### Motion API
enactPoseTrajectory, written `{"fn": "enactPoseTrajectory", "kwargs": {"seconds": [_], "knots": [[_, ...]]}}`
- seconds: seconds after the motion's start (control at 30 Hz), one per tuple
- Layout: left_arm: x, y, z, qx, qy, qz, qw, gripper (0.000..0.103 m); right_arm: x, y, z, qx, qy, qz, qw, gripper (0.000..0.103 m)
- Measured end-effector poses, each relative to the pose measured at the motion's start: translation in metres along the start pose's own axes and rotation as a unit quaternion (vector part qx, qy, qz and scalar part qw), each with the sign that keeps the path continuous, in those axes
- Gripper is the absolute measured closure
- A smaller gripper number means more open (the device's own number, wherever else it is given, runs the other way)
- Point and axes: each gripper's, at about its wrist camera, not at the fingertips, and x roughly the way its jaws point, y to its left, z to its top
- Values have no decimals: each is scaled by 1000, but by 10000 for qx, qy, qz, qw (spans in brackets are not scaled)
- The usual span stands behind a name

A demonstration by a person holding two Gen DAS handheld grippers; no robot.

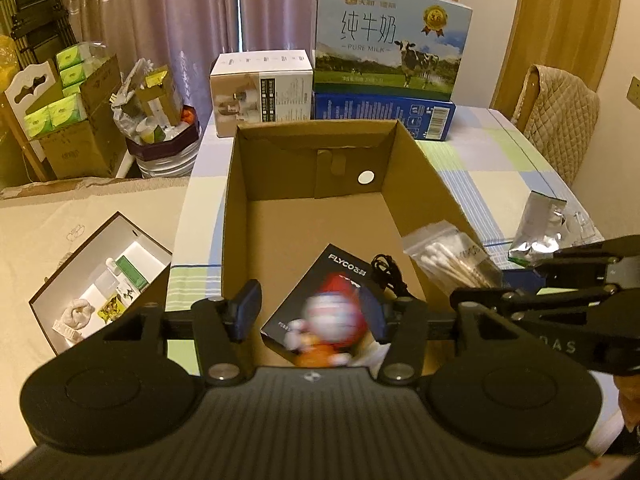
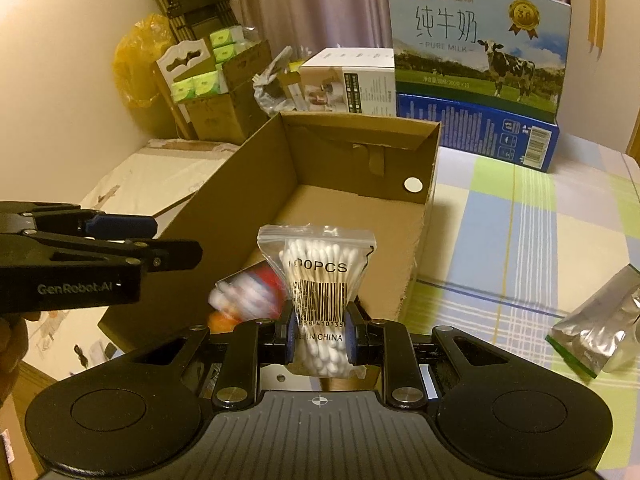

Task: Organize objects
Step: 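Lower the Doraemon figure and swab bag into the cardboard box and open both tools, then bring both open tools back over the remaining table items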

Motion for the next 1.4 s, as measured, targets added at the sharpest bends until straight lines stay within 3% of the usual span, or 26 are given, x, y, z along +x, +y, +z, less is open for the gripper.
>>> {"fn": "enactPoseTrajectory", "kwargs": {"seconds": [0.63,0.67,0.73,0.77,1.4], "knots": [[-12,7,-5,-127,-87,8,9999,54,-1,10,1,-43,-82,-41,9999,81],[-13,8,-5,-128,-87,10,9999,54,0,11,1,-63,-107,-41,9999,78],[-14,9,-5,-132,-95,22,9999,54,-2,12,0,-118,-201,-91,9997,51],[-15,9,-6,-137,-96,26,9999,53,-3,13,-1,-121,-241,-76,9996,48],[-33,5,-9,-186,-172,56,9997,51,-30,10,-6,-117,-315,-124,9994,47]]}}
